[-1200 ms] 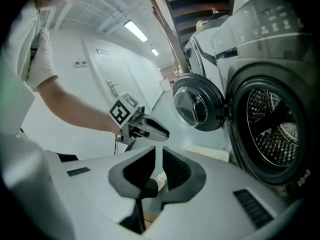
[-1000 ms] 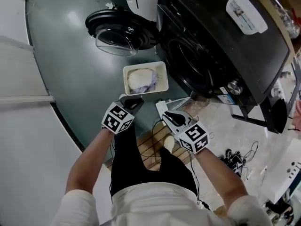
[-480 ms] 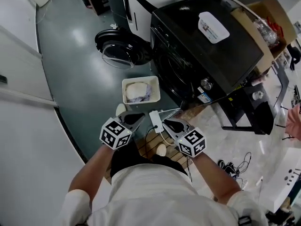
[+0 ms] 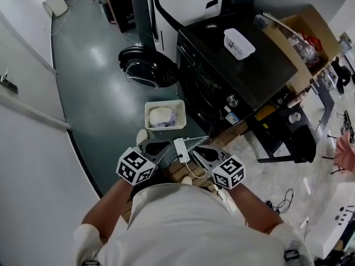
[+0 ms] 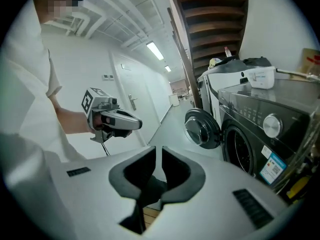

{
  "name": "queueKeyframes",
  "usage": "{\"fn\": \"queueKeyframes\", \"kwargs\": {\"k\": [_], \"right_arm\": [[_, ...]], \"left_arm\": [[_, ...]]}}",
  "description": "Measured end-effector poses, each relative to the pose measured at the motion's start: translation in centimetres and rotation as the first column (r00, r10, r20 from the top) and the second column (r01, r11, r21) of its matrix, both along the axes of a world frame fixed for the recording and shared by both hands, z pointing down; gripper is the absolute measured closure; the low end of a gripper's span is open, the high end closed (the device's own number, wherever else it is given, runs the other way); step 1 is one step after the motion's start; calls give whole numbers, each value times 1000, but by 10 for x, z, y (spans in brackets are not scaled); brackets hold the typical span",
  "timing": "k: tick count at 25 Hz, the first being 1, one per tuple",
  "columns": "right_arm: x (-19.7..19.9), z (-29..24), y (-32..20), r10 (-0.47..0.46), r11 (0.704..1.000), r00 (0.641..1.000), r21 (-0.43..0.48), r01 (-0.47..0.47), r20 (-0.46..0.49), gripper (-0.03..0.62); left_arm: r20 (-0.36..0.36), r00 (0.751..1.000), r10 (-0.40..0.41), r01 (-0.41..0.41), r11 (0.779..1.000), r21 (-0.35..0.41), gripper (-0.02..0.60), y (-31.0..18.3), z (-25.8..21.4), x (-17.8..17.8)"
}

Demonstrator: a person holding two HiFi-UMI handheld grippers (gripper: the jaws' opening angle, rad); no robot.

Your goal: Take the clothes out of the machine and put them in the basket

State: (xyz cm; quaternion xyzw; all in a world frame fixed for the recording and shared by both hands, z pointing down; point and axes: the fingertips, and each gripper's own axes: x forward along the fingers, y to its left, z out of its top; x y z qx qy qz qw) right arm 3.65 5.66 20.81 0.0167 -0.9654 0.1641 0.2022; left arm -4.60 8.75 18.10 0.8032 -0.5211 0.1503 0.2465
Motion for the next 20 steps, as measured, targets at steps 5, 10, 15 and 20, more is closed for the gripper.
{"fn": "queueKeyframes", "kwargs": {"k": [5, 10, 15, 20], "right_arm": [[8, -17, 13, -22, 1000, 999, 21, 22, 27, 554], [13, -29, 23, -38, 999, 998, 38, 36, 46, 554], [15, -32, 34, -59, 998, 997, 39, 57, 57, 559], [16, -30, 42, -74, 997, 995, 40, 72, 67, 559]], "left_arm": [[6, 1000, -18, 18, 999, 39, 583, 16, -17, 15], [-23, 999, -41, 42, 998, 43, 583, 27, -21, 29], [-38, 998, -56, 58, 997, 45, 583, 32, -19, 37], [-44, 996, -80, 82, 996, 46, 583, 38, -15, 38]]}}
